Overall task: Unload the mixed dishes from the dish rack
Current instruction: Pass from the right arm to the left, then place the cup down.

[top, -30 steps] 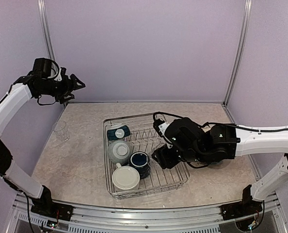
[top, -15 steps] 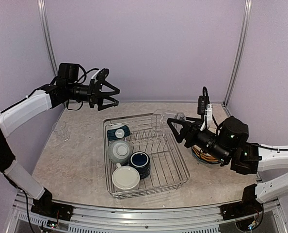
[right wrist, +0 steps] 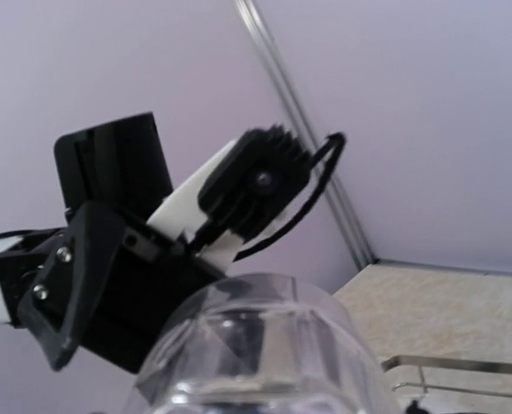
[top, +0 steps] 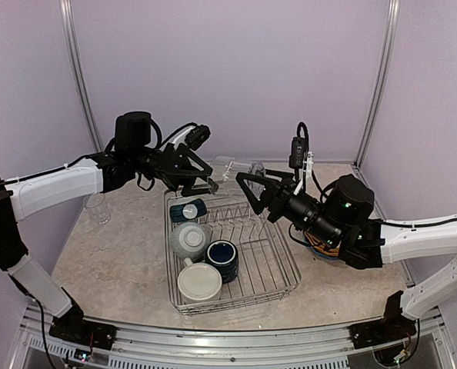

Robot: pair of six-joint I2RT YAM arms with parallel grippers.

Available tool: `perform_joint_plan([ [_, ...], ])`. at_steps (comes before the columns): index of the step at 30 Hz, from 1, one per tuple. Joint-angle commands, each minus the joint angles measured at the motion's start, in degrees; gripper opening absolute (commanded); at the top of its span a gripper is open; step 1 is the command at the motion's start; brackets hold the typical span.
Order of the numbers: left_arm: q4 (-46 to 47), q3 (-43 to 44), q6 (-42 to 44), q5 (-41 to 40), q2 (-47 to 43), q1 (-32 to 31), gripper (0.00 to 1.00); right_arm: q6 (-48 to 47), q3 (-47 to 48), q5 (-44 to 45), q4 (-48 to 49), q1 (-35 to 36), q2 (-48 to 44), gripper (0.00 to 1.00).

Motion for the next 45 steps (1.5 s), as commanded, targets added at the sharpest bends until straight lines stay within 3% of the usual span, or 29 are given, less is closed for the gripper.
perform_joint_plan([
  [1,10.6,-1.9,-5.4,2.5,-1.0,-0.3,0.73,2.6,0.9,-3.8,7.7,-1.3,2.2,0.02],
  [6,10.9,-1.6,-6.2,2.9,-1.3,-0.4,0.61,5.8,1.4,-7.8,11.9,-2.6,6.5,0.01],
  [15,11.1,-1.0,-7.1,4.3,-1.9,-0.4,0.24,16.1,-1.8,-16.3,26.2,-7.5,12.3,0.02],
  [17,10.3,-0.8,-6.6,4.2,-2.1,-0.3,0.14,17.8,-1.9,-18.2,28.0,-8.3,13.6,0.04],
  [19,8.2,0.0,-5.4,4.0,-2.1,-0.3,0.01,18.1,-1.8,-19.4,28.1,-8.6,14.1,0.14],
  [22,3.4,0.7,-1.9,2.2,-2.4,0.3,0.0,17.8,-2.2,-18.2,26.5,-8.7,13.7,0.33],
  [27,-6.3,3.4,5.2,-0.6,-3.1,2.5,0.0,17.6,-3.7,-15.4,19.0,-10.1,10.2,0.86],
  [29,-13.0,5.4,9.7,-3.1,-3.8,3.8,0.0,17.3,-3.9,-13.7,13.2,-11.1,8.1,0.99],
  [33,-24.5,8.9,17.0,-14.5,-5.4,5.5,0.0,14.7,-2.7,-10.2,-2.0,-12.7,3.8,1.0],
  [36,-32.1,11.7,17.4,-23.9,-6.1,7.4,0.0,12.0,-1.7,-7.2,-9.4,-13.0,1.2,1.0],
  [41,-50.1,13.8,15.0,-38.3,-6.2,15.7,0.0,9.0,-2.7,-4.2,-14.0,-13.0,-2.1,1.0],
  [45,-63.5,13.2,17.9,-48.0,-7.3,25.4,0.0,7.2,-4.0,-3.2,-15.1,-13.0,-3.6,1.0],
])
